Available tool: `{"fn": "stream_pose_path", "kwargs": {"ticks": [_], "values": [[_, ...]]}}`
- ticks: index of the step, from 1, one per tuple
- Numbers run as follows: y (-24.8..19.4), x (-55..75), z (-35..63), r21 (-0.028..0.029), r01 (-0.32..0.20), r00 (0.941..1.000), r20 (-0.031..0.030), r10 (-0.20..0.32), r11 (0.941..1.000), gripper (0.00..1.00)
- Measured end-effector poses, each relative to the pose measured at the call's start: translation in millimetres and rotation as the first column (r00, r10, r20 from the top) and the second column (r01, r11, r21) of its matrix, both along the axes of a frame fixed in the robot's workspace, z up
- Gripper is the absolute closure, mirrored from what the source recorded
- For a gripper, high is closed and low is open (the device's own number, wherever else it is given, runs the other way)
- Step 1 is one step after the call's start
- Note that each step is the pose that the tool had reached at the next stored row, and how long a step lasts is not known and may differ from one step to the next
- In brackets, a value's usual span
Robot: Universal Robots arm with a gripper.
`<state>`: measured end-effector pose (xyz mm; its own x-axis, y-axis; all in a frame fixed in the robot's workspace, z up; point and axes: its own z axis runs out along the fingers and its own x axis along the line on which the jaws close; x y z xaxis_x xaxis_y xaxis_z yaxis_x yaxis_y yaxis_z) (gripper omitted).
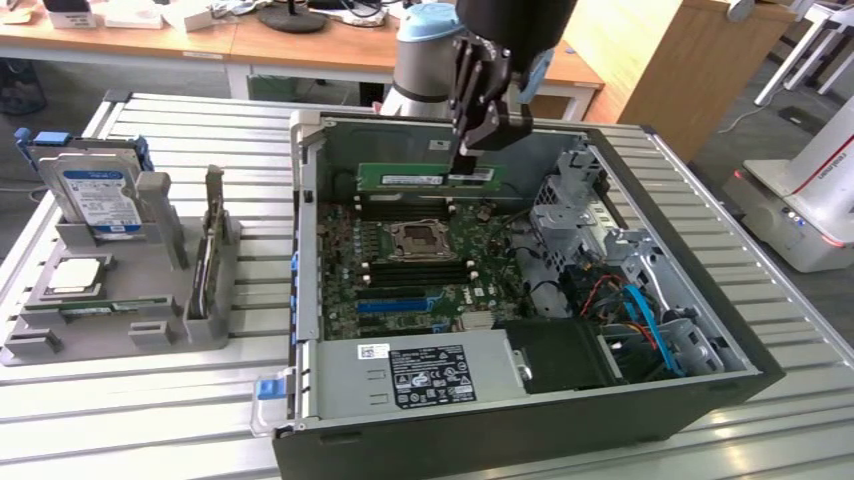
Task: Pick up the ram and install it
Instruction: 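Pick up the ram and move it above insertion slot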
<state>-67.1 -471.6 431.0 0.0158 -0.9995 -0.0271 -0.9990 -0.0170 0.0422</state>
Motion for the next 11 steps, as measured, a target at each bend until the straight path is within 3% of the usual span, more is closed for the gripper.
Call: {"fn": "stream_pose_path", "kwargs": {"ticks": [7,11], "values": [[-0.7,20.1,0.0,-0.0001,0.000,1.0000,0.0000,0.000,1.0000,0.88],[-0.7,21.1,0.0,0.0000,0.000,1.0000,0.0000,0.000,1.0000,0.88]]}}
